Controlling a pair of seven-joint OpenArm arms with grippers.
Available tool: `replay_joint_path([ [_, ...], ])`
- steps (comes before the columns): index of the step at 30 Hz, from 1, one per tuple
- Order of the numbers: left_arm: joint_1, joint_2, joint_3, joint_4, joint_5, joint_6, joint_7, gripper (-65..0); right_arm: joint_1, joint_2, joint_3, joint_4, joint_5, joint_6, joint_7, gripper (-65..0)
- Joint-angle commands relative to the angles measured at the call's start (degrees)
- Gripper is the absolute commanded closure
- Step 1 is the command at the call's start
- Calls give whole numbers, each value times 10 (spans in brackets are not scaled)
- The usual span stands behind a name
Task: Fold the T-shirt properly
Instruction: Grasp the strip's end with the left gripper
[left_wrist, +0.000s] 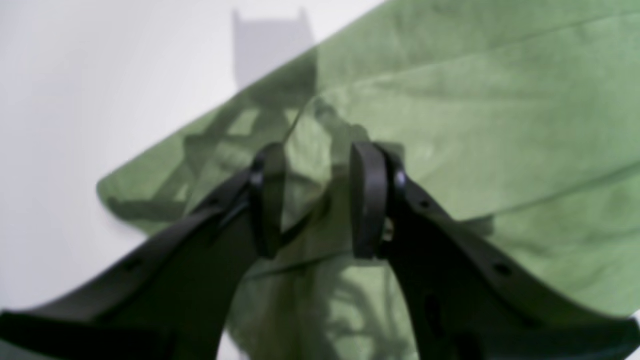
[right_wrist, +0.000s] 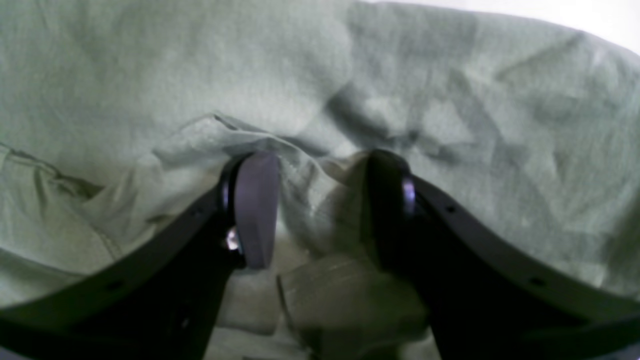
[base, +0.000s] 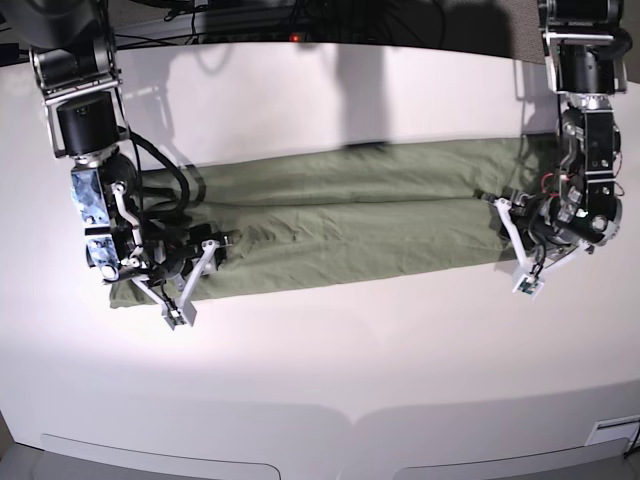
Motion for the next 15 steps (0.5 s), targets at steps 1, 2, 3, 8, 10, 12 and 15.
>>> replay_joint_path([
  [1, -13, -15, -2, 10, -2, 2, -4, -215, -11, 9, -2, -11, -31, -15, -56, -306],
  [2, -13, -23, -2, 10, -2, 2, -4, -215, -11, 9, -2, -11, -31, -15, -56, -306],
  [3, -13, -32, -2, 10, -2, 3, -4, -215, -11, 9, -2, -11, -31, -15, -56, -306],
  [8, -13, -64, -2, 10, -6, 35, -4, -215, -11, 9, -2, -11, -31, -15, -56, -306],
  [10, -13, -64, -2, 10, -19, 36, -4, -215, -11, 9, -2, -11, -31, -15, -56, -306],
  [12, -13, -64, -2, 10, -40, 36, -5, -215, -11, 9, -2, -11, -31, -15, -56, -306],
  [15, -13, -64, -2, 10, -48, 36, -4, -215, -11, 9, -2, -11, -31, -15, -56, -306],
])
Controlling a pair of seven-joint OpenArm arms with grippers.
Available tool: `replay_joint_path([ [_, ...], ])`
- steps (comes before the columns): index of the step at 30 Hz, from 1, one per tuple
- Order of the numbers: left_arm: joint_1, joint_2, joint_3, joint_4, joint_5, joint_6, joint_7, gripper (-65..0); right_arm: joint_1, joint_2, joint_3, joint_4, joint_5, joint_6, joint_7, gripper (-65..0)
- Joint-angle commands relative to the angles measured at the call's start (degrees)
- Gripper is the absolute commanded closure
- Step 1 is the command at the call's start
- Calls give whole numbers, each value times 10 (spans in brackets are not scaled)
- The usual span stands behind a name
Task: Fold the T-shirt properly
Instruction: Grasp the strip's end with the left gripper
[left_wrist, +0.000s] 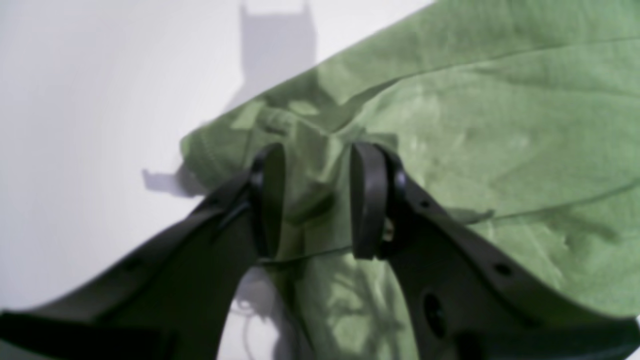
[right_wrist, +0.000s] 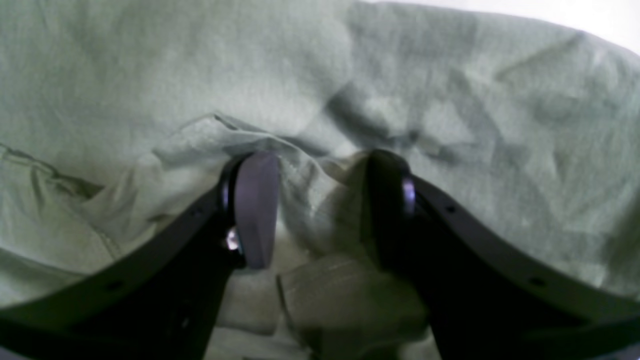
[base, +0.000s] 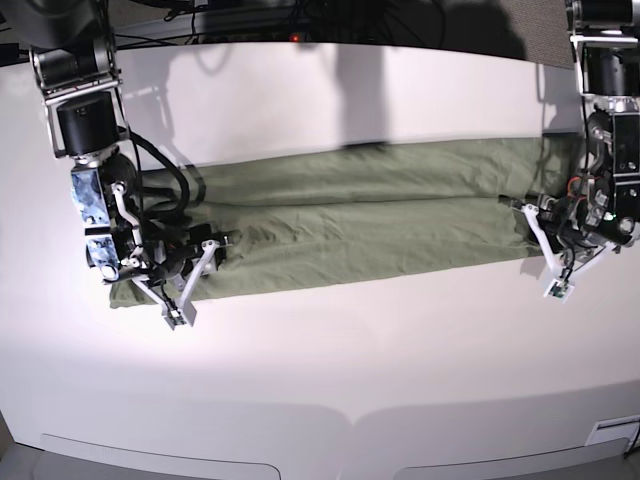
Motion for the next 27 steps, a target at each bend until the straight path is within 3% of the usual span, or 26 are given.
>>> replay_joint_path([
  [1, -13, -10, -3, 10, 0, 3, -6, -215, -11, 9, -2, -11, -31, -15, -56, -306],
  [3, -13, -10, -3, 10, 0, 3, -2, -198, -11, 9, -2, -11, -31, -15, -56, -306],
  [6, -13, -10, -3, 10, -1, 4, 2, -22, -11, 9, -2, -11, -31, -15, -56, -306],
  [7, -13, -10, -3, 10, -2, 4, 3, 0, -11, 9, -2, -11, -31, -15, -56, -306],
  [13, -13, -10, -3, 10, -6, 4, 6, 0, -11, 10, -2, -11, -32, -15, -56, -306],
  [19, -13, -10, -3, 20, -59, 2, 57, 0, -11, 9, -2, -11, -32, -15, -56, -306],
  [24, -12, -16, -3, 58, -65, 2, 93, 0, -11, 9, -2, -11, -32, -15, -56, -306],
  [27, -8, -30, -3, 85, -112, 2, 130, 0, -11, 9, -2, -11, -32, -15, -56, -306],
])
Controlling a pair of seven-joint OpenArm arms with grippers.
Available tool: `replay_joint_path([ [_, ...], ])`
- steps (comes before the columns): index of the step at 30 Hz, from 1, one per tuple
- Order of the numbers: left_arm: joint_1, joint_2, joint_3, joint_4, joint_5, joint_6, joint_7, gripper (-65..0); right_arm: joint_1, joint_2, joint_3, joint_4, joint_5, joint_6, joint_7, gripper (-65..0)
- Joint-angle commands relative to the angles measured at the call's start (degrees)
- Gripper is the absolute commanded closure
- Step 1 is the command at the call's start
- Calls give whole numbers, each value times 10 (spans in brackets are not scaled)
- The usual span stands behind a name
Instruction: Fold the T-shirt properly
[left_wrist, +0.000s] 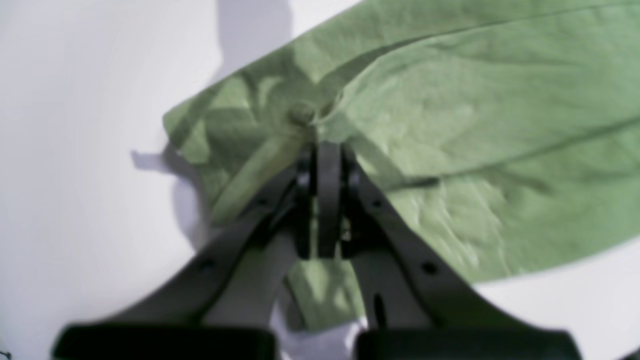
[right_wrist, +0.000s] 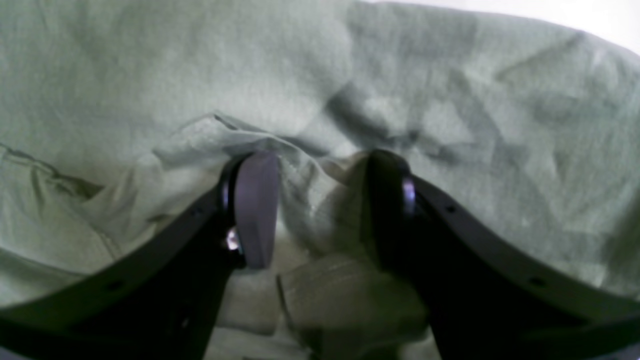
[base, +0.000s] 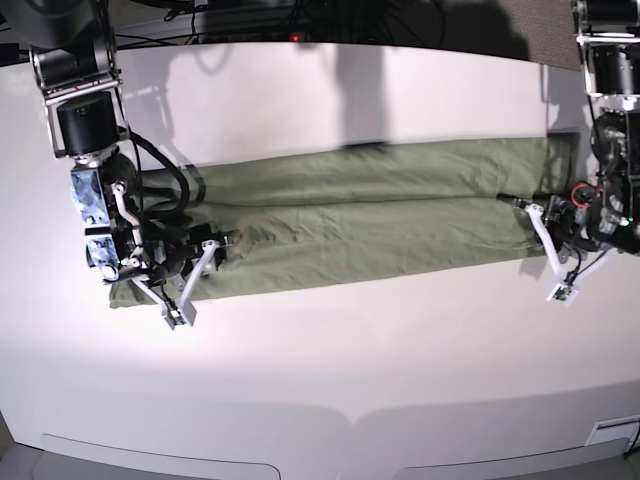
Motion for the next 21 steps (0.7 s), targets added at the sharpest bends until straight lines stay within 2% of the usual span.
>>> replay_joint_path([
  [1, -5, -13, -3, 21, -18, 1, 3, 0, -11, 9, -2, -11, -31, -15, -56, -306],
  [5, 30, -35, -4, 65, -52, 2, 23, 0, -9, 9, -2, -11, -31, -15, -56, -306],
  [10, 84, -61, -4, 110, -55, 2, 26, 0, -9, 9, -2, -11, -31, -15, -56, -306],
  [21, 155, -72, -4, 134, -54, 16, 28, 0, -9, 9, -2, -11, -31, -15, -56, -306],
])
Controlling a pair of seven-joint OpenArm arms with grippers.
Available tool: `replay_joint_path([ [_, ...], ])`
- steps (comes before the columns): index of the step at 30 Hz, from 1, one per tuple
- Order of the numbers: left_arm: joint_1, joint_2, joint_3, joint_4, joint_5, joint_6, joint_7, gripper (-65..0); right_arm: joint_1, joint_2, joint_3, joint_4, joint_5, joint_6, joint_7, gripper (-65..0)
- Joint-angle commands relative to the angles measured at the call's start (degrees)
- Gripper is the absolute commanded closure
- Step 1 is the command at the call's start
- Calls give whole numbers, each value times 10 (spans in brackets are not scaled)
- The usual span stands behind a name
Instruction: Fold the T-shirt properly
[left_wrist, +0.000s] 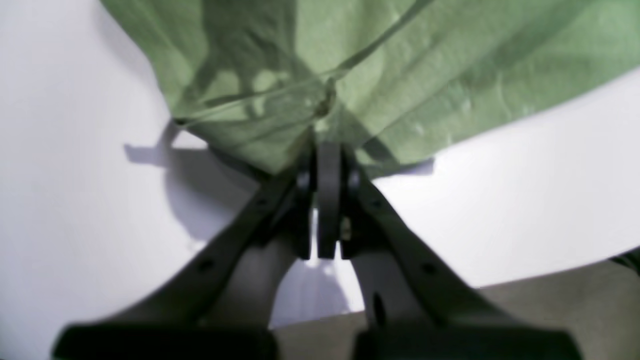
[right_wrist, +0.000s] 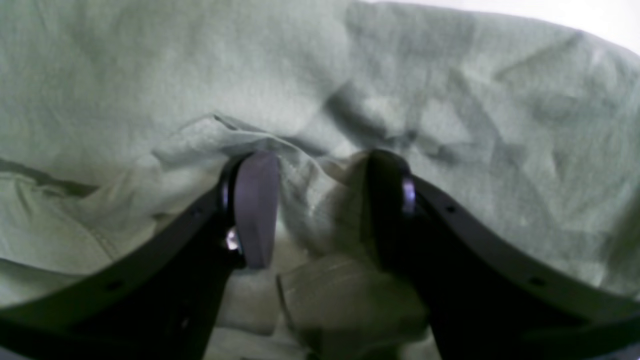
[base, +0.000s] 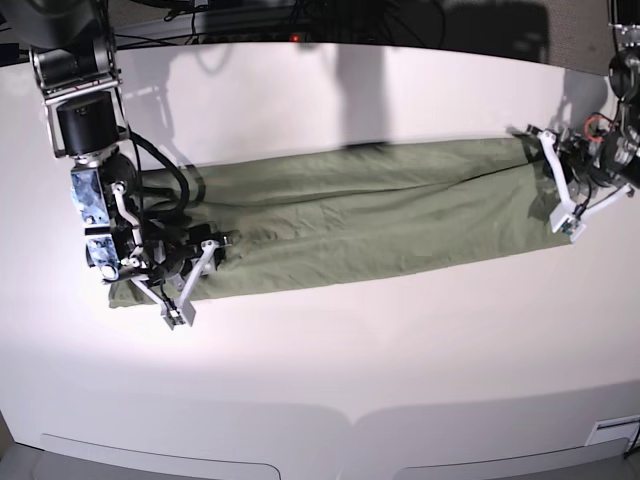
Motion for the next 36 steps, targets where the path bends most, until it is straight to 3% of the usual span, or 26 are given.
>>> replay_joint_path([
  [1, -4, -10, -4, 10, 0, 2, 0, 0, -10, 10, -2, -11, -30, -15, -56, -306],
  [13, 20, -10, -4, 10, 0, 0, -15, 0, -10, 10, -2, -11, -30, -15, -56, -306],
  [17, 20, -10, -4, 10, 24, 0, -84, -237, -10, 10, -2, -11, -30, -15, -56, -306],
  [20, 20, -10, -4, 10, 53, 0, -126, -328, -9, 10, -2, -11, -30, -15, -56, -306],
  [25, 20, -10, -4, 10, 79, 3, -130, -335, -8, 10, -2, -11, -30, -15, -52, -306],
  [29, 20, -5, -4, 10, 6, 43, -165, -335, -1, 10, -2, 1, -30, -15, -47, -306],
  [36, 20, 75, -4, 4, 62, 42, -206, -335, 3, 10, 32, 43, -30, -15, -40, -306],
])
